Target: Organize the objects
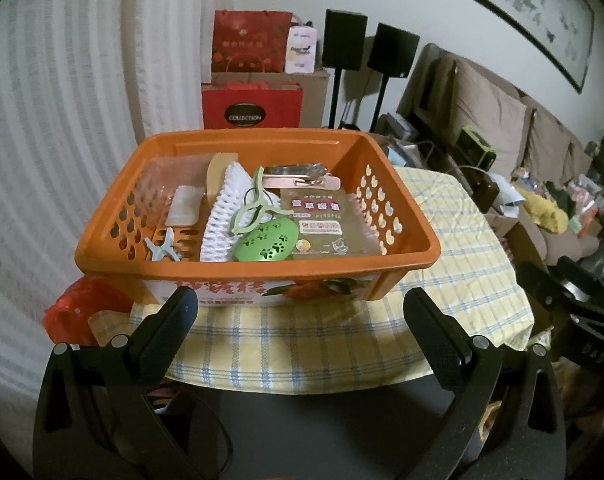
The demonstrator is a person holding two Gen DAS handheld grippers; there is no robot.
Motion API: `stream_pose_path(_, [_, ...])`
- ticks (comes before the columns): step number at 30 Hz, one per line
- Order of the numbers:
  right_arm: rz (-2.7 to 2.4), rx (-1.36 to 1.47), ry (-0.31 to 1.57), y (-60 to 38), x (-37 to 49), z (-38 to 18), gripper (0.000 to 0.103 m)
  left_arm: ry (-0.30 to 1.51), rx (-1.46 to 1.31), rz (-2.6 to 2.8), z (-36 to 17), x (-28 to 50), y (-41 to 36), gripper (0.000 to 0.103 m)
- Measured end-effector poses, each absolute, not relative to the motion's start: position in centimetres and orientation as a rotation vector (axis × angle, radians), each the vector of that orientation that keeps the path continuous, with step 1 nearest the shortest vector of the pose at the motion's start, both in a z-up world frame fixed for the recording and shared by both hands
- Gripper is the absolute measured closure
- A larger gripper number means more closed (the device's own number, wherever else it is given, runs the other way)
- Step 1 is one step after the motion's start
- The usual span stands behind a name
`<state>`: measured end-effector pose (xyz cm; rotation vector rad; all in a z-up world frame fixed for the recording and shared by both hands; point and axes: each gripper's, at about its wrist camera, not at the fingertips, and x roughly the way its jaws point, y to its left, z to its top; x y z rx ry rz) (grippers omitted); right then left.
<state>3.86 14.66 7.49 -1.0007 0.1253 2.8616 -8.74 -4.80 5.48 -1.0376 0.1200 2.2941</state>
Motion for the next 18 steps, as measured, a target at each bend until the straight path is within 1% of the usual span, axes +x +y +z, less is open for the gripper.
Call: stream_pose_path(18, [2.861, -1.001, 0.126, 14.64, 4.03, 7.53, 0.001, 0.125, -1.039, 2.305, 5.36, -8.58, -4.53, 0.000])
